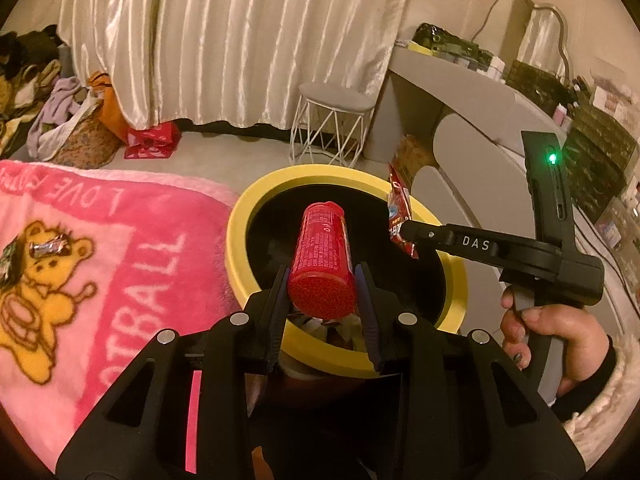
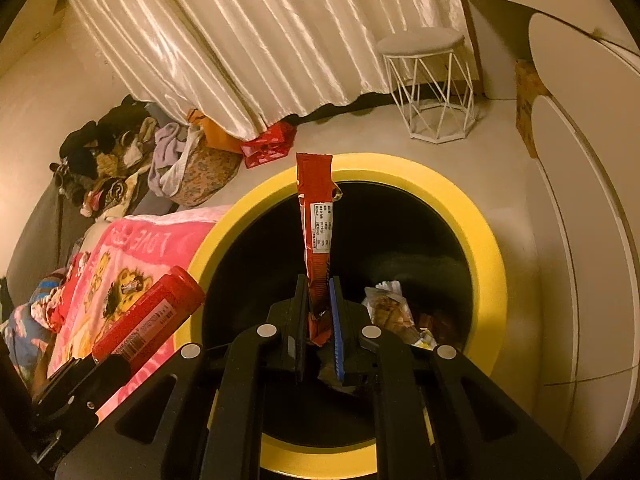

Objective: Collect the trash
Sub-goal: 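Open both tools to drop the red tube and stick wrapper into the bin, then move both open tools back over the green candy pack and chocolate wrapper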

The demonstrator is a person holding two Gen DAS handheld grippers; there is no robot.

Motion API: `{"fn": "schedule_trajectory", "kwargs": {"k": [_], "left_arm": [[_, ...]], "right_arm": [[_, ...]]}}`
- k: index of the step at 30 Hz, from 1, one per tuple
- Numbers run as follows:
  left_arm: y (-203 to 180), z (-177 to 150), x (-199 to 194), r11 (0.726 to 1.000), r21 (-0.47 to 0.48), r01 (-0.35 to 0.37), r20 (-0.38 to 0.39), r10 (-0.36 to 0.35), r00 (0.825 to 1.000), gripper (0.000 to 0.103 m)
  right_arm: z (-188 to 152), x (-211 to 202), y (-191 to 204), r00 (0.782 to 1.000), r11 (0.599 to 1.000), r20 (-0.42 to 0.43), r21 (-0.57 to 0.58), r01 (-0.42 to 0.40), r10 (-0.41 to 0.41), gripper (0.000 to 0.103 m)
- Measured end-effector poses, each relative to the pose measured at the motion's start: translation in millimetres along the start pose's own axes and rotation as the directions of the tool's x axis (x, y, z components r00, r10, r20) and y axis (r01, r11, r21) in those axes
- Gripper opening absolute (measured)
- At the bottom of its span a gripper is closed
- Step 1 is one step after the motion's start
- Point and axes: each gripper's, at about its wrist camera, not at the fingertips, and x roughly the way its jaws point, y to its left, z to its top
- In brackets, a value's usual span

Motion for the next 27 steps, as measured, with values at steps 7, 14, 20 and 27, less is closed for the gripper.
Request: {"fn": "schedule_trajectory", "kwargs": {"k": [7, 14, 20, 27], "left_arm": [[-3.4, 6.5, 17.1, 1.0, 0.016, 0.003, -0.016, -0.003, 1.0, 0.026], [6.9, 15.6, 18.3, 1.0, -0.031, 0.006, 0.019, -0.005, 1.0, 0.067], [17.9, 15.0, 6.4, 0.998, -0.07, -0.008, 0.048, 0.011, 0.999, 0.087], [36.6, 13.0, -13.8, 0.991, -0.123, -0.053, 0.081, 0.064, 0.995, 0.091]], "right_arm": [[0.9, 0.7, -11.6, 1.0, 1.0, -0.003, 0.024, 0.007, -0.007, 0.011], [2.8, 0.0, -17.0, 1.0, 0.999, -0.004, 0.045, -0.007, 0.008, 0.037], [2.1, -2.8, -9.1, 1.0, 1.0, 0.012, 0.025, -0.011, 0.011, 0.051], [-0.3, -7.2, 19.1, 0.999, 0.998, 0.042, -0.066, -0.025, 0.028, 0.06]]}}
